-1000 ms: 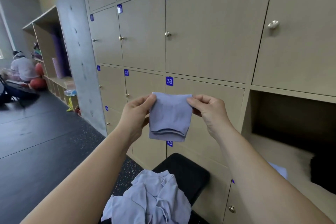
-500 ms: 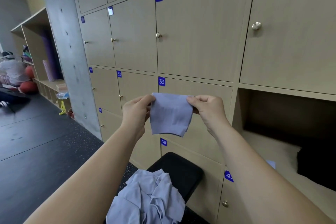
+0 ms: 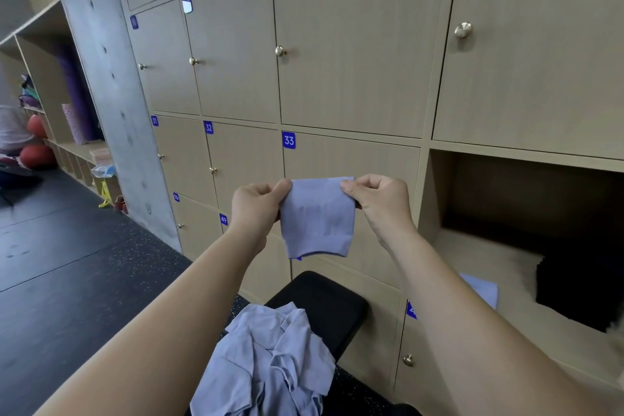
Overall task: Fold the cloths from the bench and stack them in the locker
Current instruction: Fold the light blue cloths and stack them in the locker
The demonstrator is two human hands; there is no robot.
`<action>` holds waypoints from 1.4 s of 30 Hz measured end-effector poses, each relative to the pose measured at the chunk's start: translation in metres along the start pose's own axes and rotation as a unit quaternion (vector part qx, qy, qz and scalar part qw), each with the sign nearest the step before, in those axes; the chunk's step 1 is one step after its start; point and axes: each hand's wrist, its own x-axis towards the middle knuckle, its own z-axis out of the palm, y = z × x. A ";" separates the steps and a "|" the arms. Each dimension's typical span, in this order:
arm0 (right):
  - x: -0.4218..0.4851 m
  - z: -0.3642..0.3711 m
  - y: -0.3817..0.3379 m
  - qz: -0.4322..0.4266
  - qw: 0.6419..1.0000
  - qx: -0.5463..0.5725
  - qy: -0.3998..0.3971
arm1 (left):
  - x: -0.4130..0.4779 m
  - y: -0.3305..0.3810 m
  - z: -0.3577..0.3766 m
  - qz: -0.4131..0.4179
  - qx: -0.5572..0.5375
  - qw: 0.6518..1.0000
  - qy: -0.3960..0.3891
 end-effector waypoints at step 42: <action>-0.037 -0.052 0.073 0.159 0.984 0.055 -0.058 | -0.018 -0.074 0.068 0.024 0.096 0.995 -0.026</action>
